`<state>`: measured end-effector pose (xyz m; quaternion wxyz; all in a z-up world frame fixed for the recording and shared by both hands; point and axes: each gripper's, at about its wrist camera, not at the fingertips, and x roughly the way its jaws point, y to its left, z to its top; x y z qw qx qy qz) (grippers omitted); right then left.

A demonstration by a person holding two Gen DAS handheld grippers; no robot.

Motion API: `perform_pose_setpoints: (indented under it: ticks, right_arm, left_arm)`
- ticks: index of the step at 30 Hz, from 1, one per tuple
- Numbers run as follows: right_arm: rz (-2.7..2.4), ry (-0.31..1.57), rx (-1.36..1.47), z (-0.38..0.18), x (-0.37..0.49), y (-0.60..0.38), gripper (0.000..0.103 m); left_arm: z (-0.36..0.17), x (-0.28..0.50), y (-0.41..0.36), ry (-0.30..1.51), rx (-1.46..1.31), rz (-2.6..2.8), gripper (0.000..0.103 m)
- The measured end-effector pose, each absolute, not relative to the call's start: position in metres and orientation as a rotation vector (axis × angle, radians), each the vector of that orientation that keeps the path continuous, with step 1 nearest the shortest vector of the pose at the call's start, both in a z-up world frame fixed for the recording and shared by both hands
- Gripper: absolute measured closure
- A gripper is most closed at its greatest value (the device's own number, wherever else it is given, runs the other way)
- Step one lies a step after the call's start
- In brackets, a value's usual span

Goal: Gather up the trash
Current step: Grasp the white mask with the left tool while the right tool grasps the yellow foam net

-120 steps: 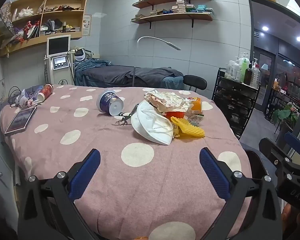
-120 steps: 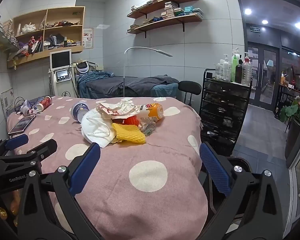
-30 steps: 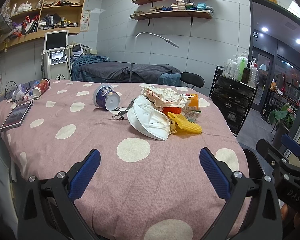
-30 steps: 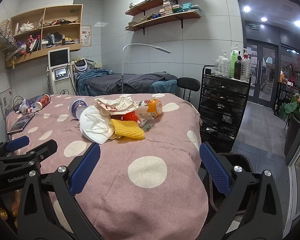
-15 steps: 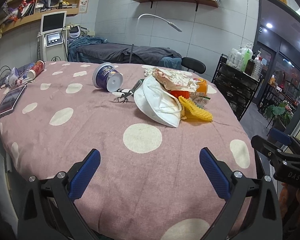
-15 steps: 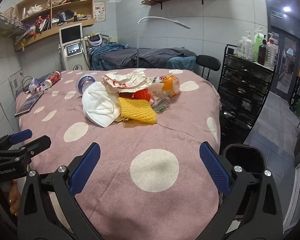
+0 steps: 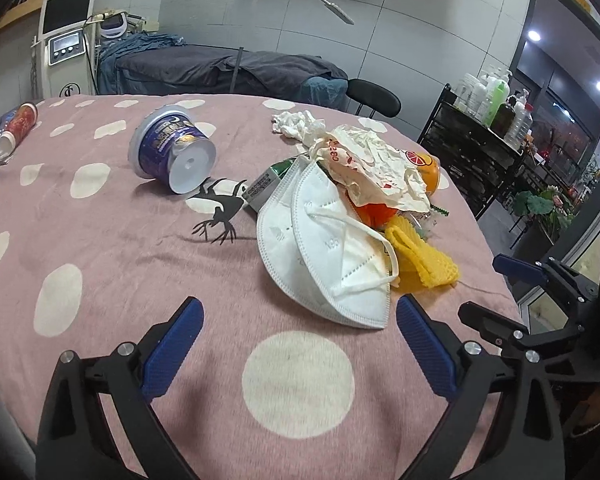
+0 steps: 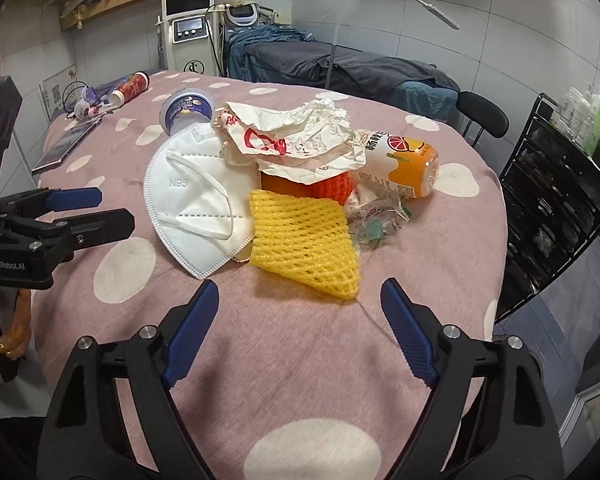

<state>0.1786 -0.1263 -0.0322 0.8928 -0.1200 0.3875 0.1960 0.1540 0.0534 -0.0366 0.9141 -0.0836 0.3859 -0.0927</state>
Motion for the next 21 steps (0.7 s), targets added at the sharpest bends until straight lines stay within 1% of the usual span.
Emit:
perform_pose_setpoints:
  ticks: [4,5,6,7,8,9,10,11,12,13,14,15,16,17,19,21]
  right_arm:
    - [0.414,0.829,-0.311,-0.04,0.194,-0.115,0.023]
    - [0.411,0.828,-0.326,-0.042,0.196,-0.113,0.023]
    - [0.41,0.827,-0.339,-0.044,0.199,-0.11,0.024]
    - [0.412,0.83,-0.349,-0.045,0.2,-0.108,0.026]
    - [0.414,0.837,-0.359,-0.047,0.203,-0.106,0.032]
    - [0.416,0.843,-0.364,-0.049,0.206,-0.105,0.036]
    - [0.414,0.847,-0.368,-0.051,0.208,-0.104,0.044]
    - [0.41,0.849,-0.369,-0.052,0.209,-0.103,0.051]
    - [0.406,0.849,-0.369,-0.053,0.21,-0.103,0.055]
    - [0.404,0.845,-0.368,-0.053,0.209,-0.103,0.064]
    - [0.402,0.837,-0.371,-0.052,0.208,-0.103,0.071]
    - [0.4,0.829,-0.374,-0.052,0.206,-0.104,0.074]
    - [0.401,0.822,-0.374,-0.051,0.204,-0.105,0.082]
    - [0.405,0.815,-0.369,-0.049,0.201,-0.107,0.088]
    - [0.41,0.799,-0.352,-0.045,0.194,-0.111,0.091]
    - [0.412,0.779,-0.325,-0.04,0.187,-0.116,0.092]
  left_arm:
    - [-0.046,0.178,0.055,0.836,-0.21,-0.229,0.016]
    - [-0.049,0.183,0.056,0.845,-0.225,-0.246,0.018]
    - [-0.052,0.187,0.056,0.853,-0.243,-0.262,0.023]
    - [-0.054,0.189,0.056,0.86,-0.256,-0.273,0.026]
    - [-0.057,0.192,0.055,0.87,-0.27,-0.289,0.031]
    - [-0.06,0.194,0.056,0.884,-0.298,-0.313,0.039]
    - [-0.062,0.194,0.056,0.889,-0.32,-0.328,0.049]
    - [-0.064,0.193,0.056,0.893,-0.34,-0.338,0.052]
    - [-0.065,0.193,0.056,0.893,-0.355,-0.344,0.059]
    - [-0.066,0.191,0.057,0.891,-0.368,-0.347,0.068]
    - [-0.066,0.188,0.057,0.889,-0.376,-0.352,0.072]
    - [-0.064,0.184,0.056,0.884,-0.379,-0.358,0.081]
    - [-0.063,0.183,0.057,0.878,-0.38,-0.357,0.087]
    - [-0.06,0.18,0.057,0.869,-0.386,-0.355,0.088]
    - [-0.053,0.172,0.059,0.846,-0.413,-0.363,0.092]
    - [-0.046,0.162,0.06,0.822,-0.425,-0.366,0.093]
